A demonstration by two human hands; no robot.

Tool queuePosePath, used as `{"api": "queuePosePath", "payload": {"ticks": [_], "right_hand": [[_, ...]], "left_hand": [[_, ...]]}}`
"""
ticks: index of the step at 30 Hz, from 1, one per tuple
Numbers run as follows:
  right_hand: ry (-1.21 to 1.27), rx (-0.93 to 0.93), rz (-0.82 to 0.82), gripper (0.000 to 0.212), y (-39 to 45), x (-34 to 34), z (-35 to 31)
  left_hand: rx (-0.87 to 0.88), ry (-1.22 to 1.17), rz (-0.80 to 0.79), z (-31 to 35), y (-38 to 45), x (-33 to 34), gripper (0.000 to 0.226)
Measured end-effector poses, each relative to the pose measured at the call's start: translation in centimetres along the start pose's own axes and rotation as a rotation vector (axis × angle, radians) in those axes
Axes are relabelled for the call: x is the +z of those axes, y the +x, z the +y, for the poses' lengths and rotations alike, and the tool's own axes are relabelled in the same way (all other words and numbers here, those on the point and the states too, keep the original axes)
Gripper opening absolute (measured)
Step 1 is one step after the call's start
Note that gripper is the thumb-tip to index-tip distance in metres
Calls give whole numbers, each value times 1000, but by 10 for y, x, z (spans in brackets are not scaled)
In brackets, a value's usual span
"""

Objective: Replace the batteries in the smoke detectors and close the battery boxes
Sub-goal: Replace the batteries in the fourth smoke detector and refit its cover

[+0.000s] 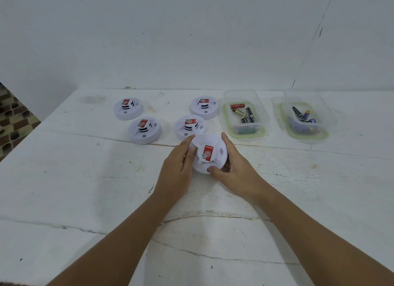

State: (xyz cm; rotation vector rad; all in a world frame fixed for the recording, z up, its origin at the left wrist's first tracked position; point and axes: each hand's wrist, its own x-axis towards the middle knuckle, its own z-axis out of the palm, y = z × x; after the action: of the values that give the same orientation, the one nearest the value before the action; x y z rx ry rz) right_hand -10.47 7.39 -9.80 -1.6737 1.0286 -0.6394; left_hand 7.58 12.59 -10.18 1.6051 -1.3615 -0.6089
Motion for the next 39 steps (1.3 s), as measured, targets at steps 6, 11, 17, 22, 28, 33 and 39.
{"api": "queuePosePath", "payload": {"ticks": [6,11,17,22,28,33,39], "right_hand": [[-9,-1,2,101,-1,2,-2],[-22,4,-7,102,-1,3,-1],[-1,7,19,101,-2,4,-2],[-2,11,30,101,-3,6,-1],[-4,-2,50,101,-3,8,-3],[4,10,39,101,-4,6,-4],[8,25,39,102,-5,6,-6]], "left_hand": [[-14,-4,2,-1,0,-1,42],[-23,-23,6,-3,-1,-1,43],[-26,-55,3,1,-1,-2,41],[-56,-91,26,1,0,-4,40],[-53,-103,27,-1,0,-4,41],[-41,-104,20,-1,1,-3,42],[-29,-66,28,-2,0,-3,42]]}}
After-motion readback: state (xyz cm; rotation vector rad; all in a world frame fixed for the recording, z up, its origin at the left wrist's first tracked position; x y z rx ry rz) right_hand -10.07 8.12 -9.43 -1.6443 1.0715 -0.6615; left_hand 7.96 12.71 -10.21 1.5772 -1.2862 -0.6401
